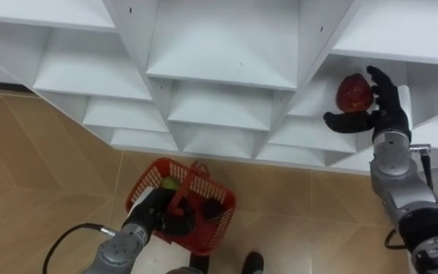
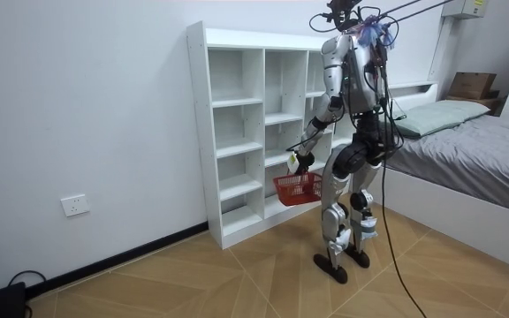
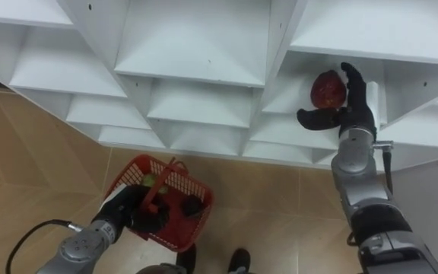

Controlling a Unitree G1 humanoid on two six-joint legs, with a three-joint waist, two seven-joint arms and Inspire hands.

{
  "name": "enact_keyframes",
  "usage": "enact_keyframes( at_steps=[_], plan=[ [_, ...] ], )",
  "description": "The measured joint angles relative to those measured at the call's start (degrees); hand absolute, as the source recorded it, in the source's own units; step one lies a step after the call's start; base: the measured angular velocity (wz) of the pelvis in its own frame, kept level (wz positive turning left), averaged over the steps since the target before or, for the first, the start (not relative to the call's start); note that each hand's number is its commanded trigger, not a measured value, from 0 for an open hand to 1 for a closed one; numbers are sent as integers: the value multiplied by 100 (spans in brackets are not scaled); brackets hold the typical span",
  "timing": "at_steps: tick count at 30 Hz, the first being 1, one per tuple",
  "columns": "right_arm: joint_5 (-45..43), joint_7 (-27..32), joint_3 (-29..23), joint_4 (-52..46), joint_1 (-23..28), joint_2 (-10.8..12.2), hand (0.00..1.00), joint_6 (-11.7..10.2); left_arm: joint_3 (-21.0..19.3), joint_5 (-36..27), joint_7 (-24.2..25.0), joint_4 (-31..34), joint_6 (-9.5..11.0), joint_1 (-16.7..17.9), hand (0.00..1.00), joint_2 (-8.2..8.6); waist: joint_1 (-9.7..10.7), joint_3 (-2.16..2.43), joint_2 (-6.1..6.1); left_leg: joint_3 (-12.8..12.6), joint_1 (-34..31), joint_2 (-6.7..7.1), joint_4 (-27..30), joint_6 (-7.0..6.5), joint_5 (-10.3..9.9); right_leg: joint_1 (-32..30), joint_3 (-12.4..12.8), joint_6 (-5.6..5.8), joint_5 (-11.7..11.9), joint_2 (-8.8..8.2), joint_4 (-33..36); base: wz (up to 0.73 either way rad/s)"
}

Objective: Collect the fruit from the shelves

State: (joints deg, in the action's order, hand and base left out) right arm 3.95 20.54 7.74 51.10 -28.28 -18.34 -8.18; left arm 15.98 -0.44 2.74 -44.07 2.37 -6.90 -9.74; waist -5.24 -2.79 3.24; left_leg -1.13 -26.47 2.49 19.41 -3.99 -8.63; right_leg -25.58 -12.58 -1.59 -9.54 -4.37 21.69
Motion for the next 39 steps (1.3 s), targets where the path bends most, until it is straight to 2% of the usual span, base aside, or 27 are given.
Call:
enact_keyframes(
  at_steps=[26,32,39],
  plan=[
    [4,49,6,19,-1,6,100,-51,0,-2,1,-93,0,-141,100,25,7,-10,-15,-13,17,0,-47,1,2,-8,4,0,0,0,-10,0],
    [-99,-88,6,17,-5,6,100,-50,-3,-2,9,-93,0,-157,100,28,0,-10,-15,-68,90,0,-74,-3,7,21,72,3,-2,2,-9,-4],
    [-164,-232,232,-52,-3,85,100,-47,-4,-8,6,-91,10,-166,100,92,2,-10,-15,-113,158,-10,-74,-3,6,82,110,2,-1,11,-10,-1]
  ],
)
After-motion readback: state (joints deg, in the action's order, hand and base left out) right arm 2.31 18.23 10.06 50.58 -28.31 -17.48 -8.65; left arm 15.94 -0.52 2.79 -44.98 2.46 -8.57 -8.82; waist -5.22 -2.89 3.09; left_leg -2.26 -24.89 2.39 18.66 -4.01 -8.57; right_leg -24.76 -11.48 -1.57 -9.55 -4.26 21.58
